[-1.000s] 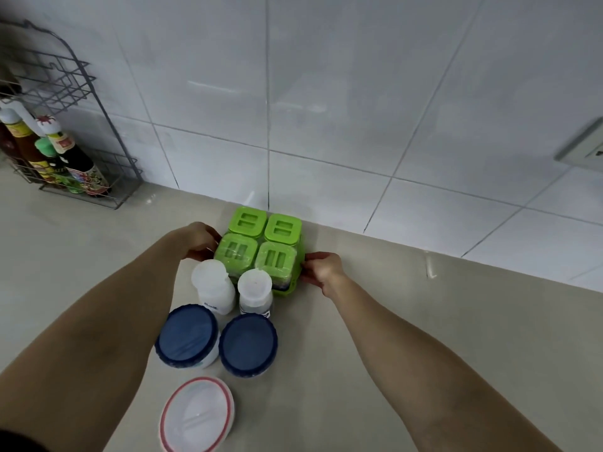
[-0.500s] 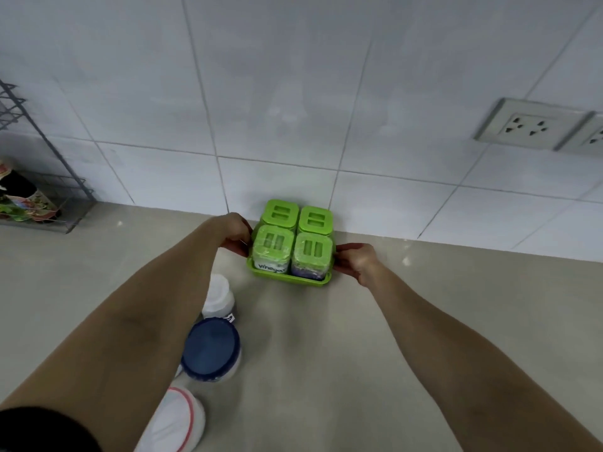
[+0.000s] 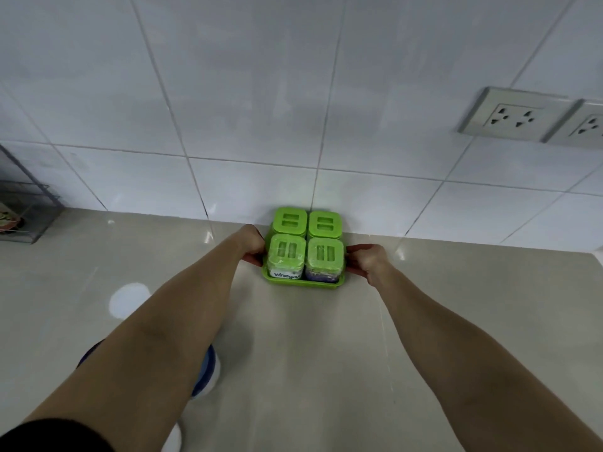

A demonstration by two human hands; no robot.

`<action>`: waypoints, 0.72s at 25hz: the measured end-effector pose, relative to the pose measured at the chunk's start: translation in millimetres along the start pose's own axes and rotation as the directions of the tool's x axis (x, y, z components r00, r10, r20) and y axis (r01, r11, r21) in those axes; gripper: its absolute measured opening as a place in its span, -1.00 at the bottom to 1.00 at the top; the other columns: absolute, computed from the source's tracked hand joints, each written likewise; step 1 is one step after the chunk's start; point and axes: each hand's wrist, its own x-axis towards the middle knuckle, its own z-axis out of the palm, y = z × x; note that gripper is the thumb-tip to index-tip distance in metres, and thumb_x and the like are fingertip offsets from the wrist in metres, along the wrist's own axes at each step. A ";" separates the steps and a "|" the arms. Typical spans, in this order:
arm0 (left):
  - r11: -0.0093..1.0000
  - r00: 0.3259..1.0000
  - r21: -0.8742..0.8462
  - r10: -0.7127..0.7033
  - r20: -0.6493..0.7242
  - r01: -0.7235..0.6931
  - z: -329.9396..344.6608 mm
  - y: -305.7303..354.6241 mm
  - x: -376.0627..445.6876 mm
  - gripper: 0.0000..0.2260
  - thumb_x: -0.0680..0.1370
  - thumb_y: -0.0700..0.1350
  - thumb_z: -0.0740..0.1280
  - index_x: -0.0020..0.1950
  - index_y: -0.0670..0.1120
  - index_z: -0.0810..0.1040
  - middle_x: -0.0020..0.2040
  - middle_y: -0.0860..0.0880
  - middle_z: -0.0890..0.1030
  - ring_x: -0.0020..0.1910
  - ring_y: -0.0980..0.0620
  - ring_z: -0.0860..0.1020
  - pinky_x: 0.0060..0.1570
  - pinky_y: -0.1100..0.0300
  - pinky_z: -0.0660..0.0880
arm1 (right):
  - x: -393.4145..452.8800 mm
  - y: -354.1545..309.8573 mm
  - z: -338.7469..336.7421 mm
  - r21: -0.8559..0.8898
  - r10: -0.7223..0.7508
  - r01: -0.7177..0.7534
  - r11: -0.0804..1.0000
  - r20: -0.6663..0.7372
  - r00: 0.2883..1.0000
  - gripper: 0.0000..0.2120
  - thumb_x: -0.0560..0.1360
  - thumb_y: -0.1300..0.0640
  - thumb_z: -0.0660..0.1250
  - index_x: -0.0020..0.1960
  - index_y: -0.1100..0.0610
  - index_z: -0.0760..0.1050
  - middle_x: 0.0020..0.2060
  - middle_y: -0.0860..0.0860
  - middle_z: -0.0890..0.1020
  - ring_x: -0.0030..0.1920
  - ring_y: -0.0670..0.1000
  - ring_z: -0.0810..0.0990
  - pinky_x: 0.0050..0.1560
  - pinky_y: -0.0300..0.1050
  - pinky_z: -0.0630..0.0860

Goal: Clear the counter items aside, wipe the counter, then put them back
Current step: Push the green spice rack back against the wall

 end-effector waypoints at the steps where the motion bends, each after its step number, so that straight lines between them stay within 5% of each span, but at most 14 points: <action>1: 1.000 1.000 0.006 0.001 -0.007 -0.001 -1.0 -0.9 1.4 -0.84 0.48 -0.50 0.21 0.00 -0.37 0.50 -0.10 -0.33 0.57 -0.34 -0.17 0.55 0.09 -0.16 0.55 | 3.5 -0.2 3.1 -0.008 -0.004 0.004 1.000 -0.005 1.000 -0.78 0.46 0.52 0.27 -0.21 0.24 0.50 -0.30 0.18 0.58 -0.34 0.10 0.57 -0.49 -0.19 0.60; 8: 0.999 0.999 0.035 0.012 -0.043 -0.010 -4.7 -4.3 8.6 -0.86 0.48 -0.49 0.19 -0.02 -0.36 0.49 -0.07 -0.34 0.56 -0.34 -0.17 0.55 0.08 -0.18 0.56 | 14.7 2.3 10.5 -0.031 -0.014 0.013 0.999 -0.037 0.999 -0.79 0.44 0.51 0.30 -0.22 0.24 0.50 -0.18 0.25 0.61 -0.33 0.13 0.59 -0.42 -0.11 0.64; 12: 0.990 0.999 0.137 0.045 -0.006 -0.044 -14.2 -4.8 0.8 -0.78 0.52 -0.40 0.25 0.16 -0.31 0.50 0.02 -0.33 0.58 -0.24 -0.14 0.57 -0.09 -0.07 0.59 | 9.4 -6.6 12.7 -0.213 -0.132 0.108 0.971 -0.101 0.986 -0.87 0.46 0.39 0.30 -0.10 0.23 0.59 -0.01 0.26 0.67 -0.10 0.23 0.65 0.08 0.14 0.61; 15: 0.947 0.984 0.267 0.169 0.055 -0.178 -40.8 -5.2 -15.7 -0.62 0.52 -0.26 0.35 0.32 -0.21 0.43 0.15 -0.27 0.60 -0.07 -0.08 0.54 -0.19 0.11 0.50 | -17.7 -23.0 16.2 -0.486 -0.488 0.363 0.795 -0.157 0.859 -0.78 0.48 0.22 0.29 0.07 0.09 0.62 -0.03 0.04 0.70 -0.02 0.09 0.66 0.03 -0.15 0.53; 18: 0.877 0.942 0.349 0.331 0.057 -0.329 -85.9 -21.5 -46.4 -0.63 0.49 -0.14 0.41 0.28 -0.14 0.50 0.10 -0.14 0.65 -0.07 -0.06 0.56 -0.20 0.15 0.48 | -59.9 -32.8 38.9 -0.412 -0.714 0.642 0.647 -0.031 0.699 -0.85 0.47 0.18 0.32 0.00 0.01 0.59 -0.18 -0.08 0.66 -0.18 -0.04 0.63 -0.13 -0.18 0.50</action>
